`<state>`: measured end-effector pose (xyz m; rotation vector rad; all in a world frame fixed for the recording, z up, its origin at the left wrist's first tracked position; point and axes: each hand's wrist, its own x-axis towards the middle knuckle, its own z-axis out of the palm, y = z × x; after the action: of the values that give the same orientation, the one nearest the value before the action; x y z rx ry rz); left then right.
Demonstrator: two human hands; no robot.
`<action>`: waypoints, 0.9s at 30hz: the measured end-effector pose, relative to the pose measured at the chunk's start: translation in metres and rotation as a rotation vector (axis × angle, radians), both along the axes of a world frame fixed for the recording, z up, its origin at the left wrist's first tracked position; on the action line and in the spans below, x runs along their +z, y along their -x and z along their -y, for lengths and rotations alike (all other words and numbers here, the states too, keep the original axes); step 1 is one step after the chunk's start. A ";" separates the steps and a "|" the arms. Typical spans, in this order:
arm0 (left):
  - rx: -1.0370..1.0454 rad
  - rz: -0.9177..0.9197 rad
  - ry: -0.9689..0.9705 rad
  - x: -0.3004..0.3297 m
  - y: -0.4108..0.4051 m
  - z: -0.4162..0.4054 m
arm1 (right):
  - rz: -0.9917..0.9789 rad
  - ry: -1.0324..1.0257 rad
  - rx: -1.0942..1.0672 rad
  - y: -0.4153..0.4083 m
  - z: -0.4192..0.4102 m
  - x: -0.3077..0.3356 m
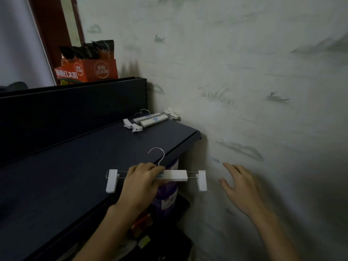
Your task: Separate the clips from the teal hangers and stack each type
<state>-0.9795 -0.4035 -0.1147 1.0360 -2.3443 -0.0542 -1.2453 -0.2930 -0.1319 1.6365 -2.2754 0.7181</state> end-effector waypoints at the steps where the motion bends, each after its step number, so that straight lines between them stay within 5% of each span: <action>1: 0.012 -0.003 0.003 0.000 0.001 0.013 | 0.006 0.004 0.024 0.000 0.013 0.000; 27: 0.221 0.016 -0.052 0.046 0.063 0.255 | 0.033 -0.002 0.320 0.042 0.283 0.060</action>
<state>-1.0428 -0.6589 -0.0689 1.3188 -2.2385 -0.0233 -1.2874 -0.5762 -0.0724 2.0296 -2.0561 0.8172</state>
